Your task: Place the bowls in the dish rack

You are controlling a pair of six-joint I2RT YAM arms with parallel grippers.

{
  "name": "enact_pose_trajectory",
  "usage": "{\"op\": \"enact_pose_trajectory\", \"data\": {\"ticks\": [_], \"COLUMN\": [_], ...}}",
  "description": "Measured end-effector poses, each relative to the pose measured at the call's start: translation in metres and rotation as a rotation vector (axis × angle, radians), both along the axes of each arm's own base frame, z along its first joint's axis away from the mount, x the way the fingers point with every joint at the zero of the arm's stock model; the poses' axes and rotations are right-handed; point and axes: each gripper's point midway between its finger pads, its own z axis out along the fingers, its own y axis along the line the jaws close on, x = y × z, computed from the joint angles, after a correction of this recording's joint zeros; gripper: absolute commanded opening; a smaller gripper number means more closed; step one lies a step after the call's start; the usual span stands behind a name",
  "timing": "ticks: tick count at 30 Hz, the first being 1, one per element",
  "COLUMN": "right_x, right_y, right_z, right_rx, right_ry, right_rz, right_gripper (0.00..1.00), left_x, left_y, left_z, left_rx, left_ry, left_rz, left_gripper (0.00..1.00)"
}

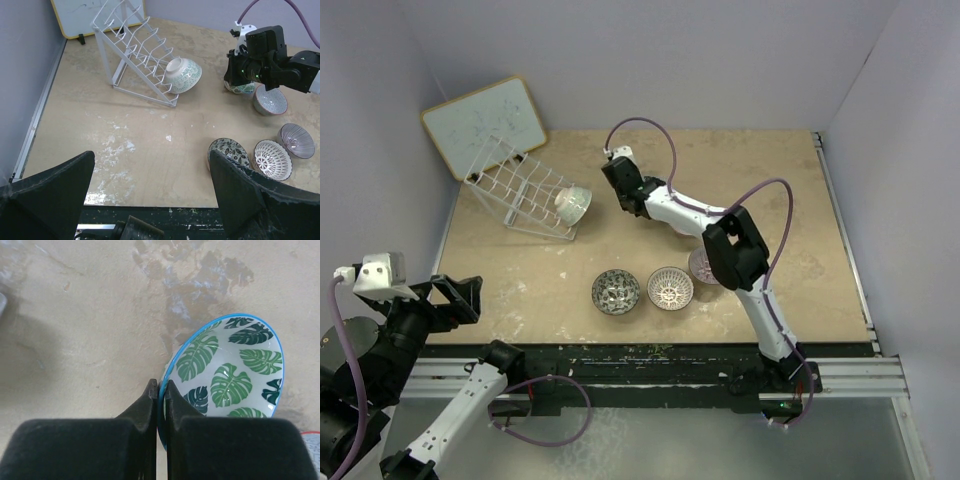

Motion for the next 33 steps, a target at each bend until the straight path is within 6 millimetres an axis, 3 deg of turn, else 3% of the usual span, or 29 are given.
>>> {"op": "enact_pose_trajectory", "data": {"ticks": [4,7,10,14,17,21,25,28,33], "right_x": [0.003,0.001,-0.004,-0.014,-0.034,-0.06,-0.082,-0.091,-0.085], "right_y": [0.008,0.017,0.025,0.038,0.055,0.077,0.104,0.125,0.15], "right_z": [0.011,0.035,0.078,0.153,0.211,0.257,0.275,0.276,0.237], "right_rx": [0.084,0.194,0.319,0.502,0.712,0.95,1.186,1.357,1.553], "right_ry": [0.0,-0.017,-0.061,-0.153,-0.208,-0.231,-0.183,-0.116,0.025], "right_rz": [0.022,0.044,0.074,0.14,0.252,0.392,0.532,0.619,0.622], "right_gripper": [0.0,0.0,0.0,0.0,0.0,0.0,0.0,0.0,0.0], "left_x": [0.0,-0.001,-0.002,-0.004,-0.005,-0.005,-0.005,-0.005,-0.008], "left_y": [0.0,0.0,0.001,0.002,0.002,0.002,0.002,0.002,0.003], "left_z": [0.0,0.002,0.005,0.009,0.01,0.011,0.012,0.013,0.014], "left_rx": [-0.001,-0.002,-0.006,-0.011,-0.013,-0.014,-0.014,-0.015,-0.016], "left_ry": [-0.001,-0.006,-0.016,-0.028,-0.032,-0.033,-0.034,-0.037,-0.039], "left_rz": [0.0,0.0,0.0,0.0,0.0,-0.001,-0.001,-0.001,-0.002], "left_gripper": [0.99,0.99,0.99,0.99,0.99,0.99,0.99,0.99,0.99]}}
